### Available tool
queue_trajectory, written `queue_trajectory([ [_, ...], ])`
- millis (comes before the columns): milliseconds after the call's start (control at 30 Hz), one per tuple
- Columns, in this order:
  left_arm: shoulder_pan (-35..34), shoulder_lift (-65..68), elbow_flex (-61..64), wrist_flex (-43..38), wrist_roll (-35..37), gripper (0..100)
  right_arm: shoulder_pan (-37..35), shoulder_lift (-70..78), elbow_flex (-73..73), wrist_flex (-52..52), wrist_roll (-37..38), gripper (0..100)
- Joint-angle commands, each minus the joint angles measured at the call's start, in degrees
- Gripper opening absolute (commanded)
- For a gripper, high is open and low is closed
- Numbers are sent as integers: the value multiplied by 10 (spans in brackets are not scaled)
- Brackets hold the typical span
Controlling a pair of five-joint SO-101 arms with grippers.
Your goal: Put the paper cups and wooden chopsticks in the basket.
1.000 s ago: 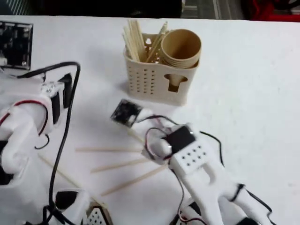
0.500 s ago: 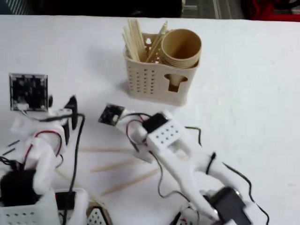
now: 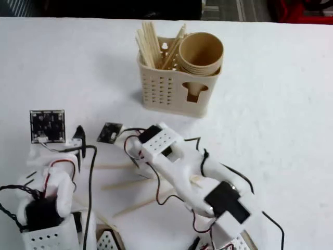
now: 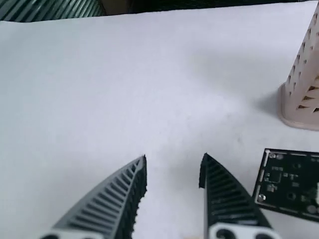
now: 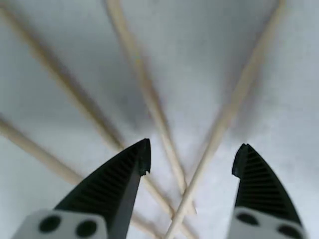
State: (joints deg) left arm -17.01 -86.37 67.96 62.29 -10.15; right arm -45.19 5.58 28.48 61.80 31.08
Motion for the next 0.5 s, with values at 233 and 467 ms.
queue_trajectory([
  [233,-5,-85,97,-23,-4,184,0,94,-69,-39,6,38],
  [467,-5,-154,154,-21,-5,181,-3,92,-78,-21,4,19],
])
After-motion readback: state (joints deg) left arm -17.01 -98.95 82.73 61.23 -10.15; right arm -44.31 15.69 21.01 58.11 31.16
